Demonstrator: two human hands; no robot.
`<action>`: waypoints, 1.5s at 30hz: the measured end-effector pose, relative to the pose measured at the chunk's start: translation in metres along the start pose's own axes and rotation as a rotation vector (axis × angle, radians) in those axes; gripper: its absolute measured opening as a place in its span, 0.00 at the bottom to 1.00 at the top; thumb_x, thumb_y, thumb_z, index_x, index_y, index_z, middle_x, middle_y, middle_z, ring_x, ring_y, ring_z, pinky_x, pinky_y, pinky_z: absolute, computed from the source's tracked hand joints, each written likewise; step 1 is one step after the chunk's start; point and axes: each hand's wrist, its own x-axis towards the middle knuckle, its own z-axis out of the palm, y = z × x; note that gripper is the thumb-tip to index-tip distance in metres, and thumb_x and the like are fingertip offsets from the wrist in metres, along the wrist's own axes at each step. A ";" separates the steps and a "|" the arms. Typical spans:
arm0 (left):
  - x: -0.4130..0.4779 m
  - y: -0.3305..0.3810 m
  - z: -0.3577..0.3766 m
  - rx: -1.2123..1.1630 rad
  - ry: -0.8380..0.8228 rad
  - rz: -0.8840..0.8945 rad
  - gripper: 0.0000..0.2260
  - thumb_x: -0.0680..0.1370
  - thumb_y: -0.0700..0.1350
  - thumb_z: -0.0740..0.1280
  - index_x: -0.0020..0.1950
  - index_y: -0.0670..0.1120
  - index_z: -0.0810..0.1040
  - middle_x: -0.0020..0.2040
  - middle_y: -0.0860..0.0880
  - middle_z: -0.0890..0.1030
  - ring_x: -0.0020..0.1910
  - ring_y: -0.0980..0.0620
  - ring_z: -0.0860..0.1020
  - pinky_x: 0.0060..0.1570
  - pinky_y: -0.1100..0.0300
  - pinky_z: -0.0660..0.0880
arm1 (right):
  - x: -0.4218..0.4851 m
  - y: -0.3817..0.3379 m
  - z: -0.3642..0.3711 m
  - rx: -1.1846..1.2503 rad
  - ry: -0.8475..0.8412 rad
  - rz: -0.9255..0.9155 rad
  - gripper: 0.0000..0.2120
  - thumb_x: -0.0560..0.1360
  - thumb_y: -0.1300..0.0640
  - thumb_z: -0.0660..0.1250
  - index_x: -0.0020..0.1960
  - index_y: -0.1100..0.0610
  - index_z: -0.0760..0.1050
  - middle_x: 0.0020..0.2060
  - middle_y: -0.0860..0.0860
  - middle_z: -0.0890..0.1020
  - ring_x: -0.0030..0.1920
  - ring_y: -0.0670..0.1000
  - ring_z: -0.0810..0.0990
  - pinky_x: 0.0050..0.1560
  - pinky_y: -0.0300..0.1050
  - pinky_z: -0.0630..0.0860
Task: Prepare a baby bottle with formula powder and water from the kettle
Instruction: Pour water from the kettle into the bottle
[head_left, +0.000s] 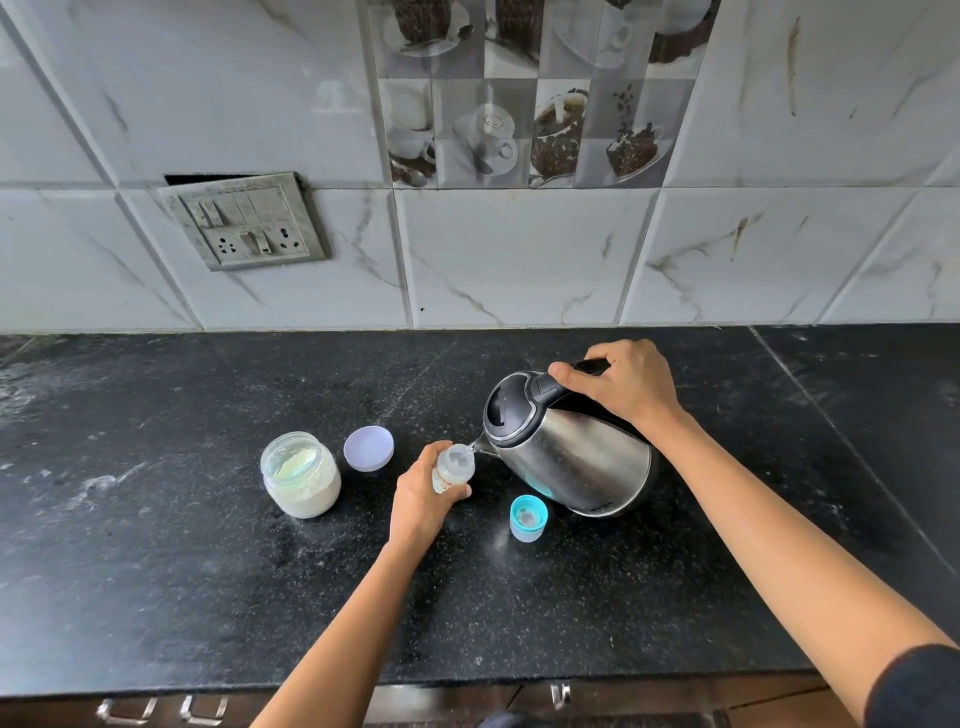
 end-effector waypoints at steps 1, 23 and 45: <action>0.000 0.000 0.000 0.000 -0.001 0.000 0.25 0.66 0.39 0.76 0.58 0.55 0.73 0.50 0.59 0.79 0.49 0.60 0.77 0.45 0.70 0.69 | 0.000 -0.001 0.000 -0.002 -0.002 0.000 0.36 0.62 0.25 0.57 0.27 0.60 0.72 0.19 0.51 0.70 0.25 0.53 0.71 0.29 0.44 0.66; 0.000 -0.004 0.002 -0.010 0.022 -0.001 0.25 0.66 0.39 0.76 0.59 0.55 0.74 0.51 0.58 0.79 0.51 0.58 0.76 0.46 0.69 0.68 | 0.002 -0.007 0.000 -0.028 -0.024 0.006 0.36 0.61 0.24 0.56 0.28 0.60 0.73 0.18 0.50 0.69 0.24 0.52 0.70 0.28 0.44 0.65; 0.001 -0.004 0.003 0.001 0.032 -0.010 0.26 0.66 0.40 0.75 0.60 0.55 0.73 0.52 0.57 0.79 0.51 0.56 0.76 0.46 0.68 0.68 | 0.002 -0.011 0.002 -0.040 -0.024 0.008 0.36 0.61 0.24 0.56 0.28 0.59 0.74 0.18 0.50 0.70 0.25 0.52 0.72 0.30 0.44 0.70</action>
